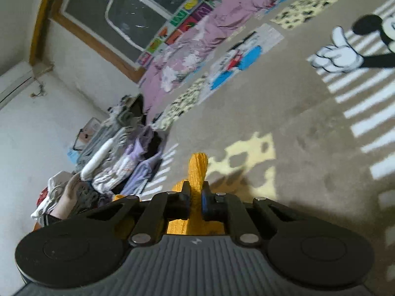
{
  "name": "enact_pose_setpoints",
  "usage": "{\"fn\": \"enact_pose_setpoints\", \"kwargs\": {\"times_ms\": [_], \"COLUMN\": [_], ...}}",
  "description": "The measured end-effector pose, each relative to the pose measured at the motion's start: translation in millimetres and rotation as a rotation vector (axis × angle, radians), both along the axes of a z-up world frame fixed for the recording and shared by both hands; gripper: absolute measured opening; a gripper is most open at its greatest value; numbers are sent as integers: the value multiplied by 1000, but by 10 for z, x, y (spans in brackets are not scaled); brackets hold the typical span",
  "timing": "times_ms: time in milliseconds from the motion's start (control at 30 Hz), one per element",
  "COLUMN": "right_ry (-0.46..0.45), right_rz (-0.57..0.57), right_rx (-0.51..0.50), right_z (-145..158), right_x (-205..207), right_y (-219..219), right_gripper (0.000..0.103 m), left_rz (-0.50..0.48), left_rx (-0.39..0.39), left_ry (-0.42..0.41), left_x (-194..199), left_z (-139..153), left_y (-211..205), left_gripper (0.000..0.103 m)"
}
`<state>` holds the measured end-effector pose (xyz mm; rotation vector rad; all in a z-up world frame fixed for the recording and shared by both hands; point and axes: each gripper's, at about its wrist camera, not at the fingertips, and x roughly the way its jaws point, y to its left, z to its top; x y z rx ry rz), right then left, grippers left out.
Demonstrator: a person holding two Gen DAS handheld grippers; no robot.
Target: Fold clothes
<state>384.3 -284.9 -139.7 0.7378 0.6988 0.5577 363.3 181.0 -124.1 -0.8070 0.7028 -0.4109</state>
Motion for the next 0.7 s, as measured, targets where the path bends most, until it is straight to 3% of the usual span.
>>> {"fn": "enact_pose_setpoints", "kwargs": {"times_ms": [167, 333, 400, 467, 600, 633, 700], "right_ry": [77, 42, -7, -58, -131, -144, -74], "right_rz": [-30, -75, -97, -98, 11, 39, 61], "right_rx": [-80, -162, -212, -249, -278, -285, -344], "right_z": [-164, -51, 52, 153, 258, 274, 144], "right_x": [45, -15, -58, -84, -90, -90, -25], "right_y": [20, 48, 52, 51, 182, 219, 286], "right_gripper": [7, 18, 30, 31, 31, 31, 29], "left_rz": [34, 74, 79, 43, -80, -87, -75], "left_rx": [106, 226, 256, 248, 284, 308, 352], "left_ry": [104, 47, 4, -49, -119, -87, 6], "left_x": [64, -8, -58, -92, -96, -64, 8], "left_z": [-122, 98, 191, 237, 234, 176, 35], "left_y": [-24, -39, -55, -89, -372, -422, -467], "left_gripper": [12, 15, 16, 16, 16, 17, 20]}}
